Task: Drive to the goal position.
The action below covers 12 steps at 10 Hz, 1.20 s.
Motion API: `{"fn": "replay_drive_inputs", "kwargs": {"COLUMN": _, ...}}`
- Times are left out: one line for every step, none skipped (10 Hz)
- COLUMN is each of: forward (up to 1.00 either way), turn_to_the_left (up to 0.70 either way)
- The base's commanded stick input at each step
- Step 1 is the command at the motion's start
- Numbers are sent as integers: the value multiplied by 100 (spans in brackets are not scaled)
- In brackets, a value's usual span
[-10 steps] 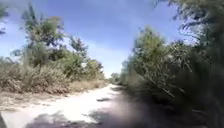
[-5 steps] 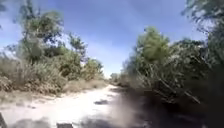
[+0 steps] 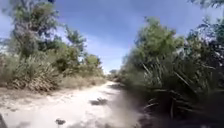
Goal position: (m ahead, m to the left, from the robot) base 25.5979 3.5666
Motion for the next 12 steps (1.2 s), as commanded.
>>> {"fn": "replay_drive_inputs", "kwargs": {"forward": 70, "turn_to_the_left": 0}}
{"fn": "replay_drive_inputs", "kwargs": {"forward": 70, "turn_to_the_left": 0}}
{"fn": "replay_drive_inputs", "kwargs": {"forward": 70, "turn_to_the_left": 24}}
{"fn": "replay_drive_inputs", "kwargs": {"forward": 70, "turn_to_the_left": 13}}
{"fn": "replay_drive_inputs", "kwargs": {"forward": 70, "turn_to_the_left": 0}}
{"fn": "replay_drive_inputs", "kwargs": {"forward": 70, "turn_to_the_left": 0}}
{"fn": "replay_drive_inputs", "kwargs": {"forward": 70, "turn_to_the_left": 0}}
{"fn": "replay_drive_inputs", "kwargs": {"forward": 70, "turn_to_the_left": 0}}
{"fn": "replay_drive_inputs", "kwargs": {"forward": 70, "turn_to_the_left": 0}}
{"fn": "replay_drive_inputs", "kwargs": {"forward": 70, "turn_to_the_left": 0}}
{"fn": "replay_drive_inputs", "kwargs": {"forward": 70, "turn_to_the_left": 2}}
{"fn": "replay_drive_inputs", "kwargs": {"forward": 70, "turn_to_the_left": 7}}
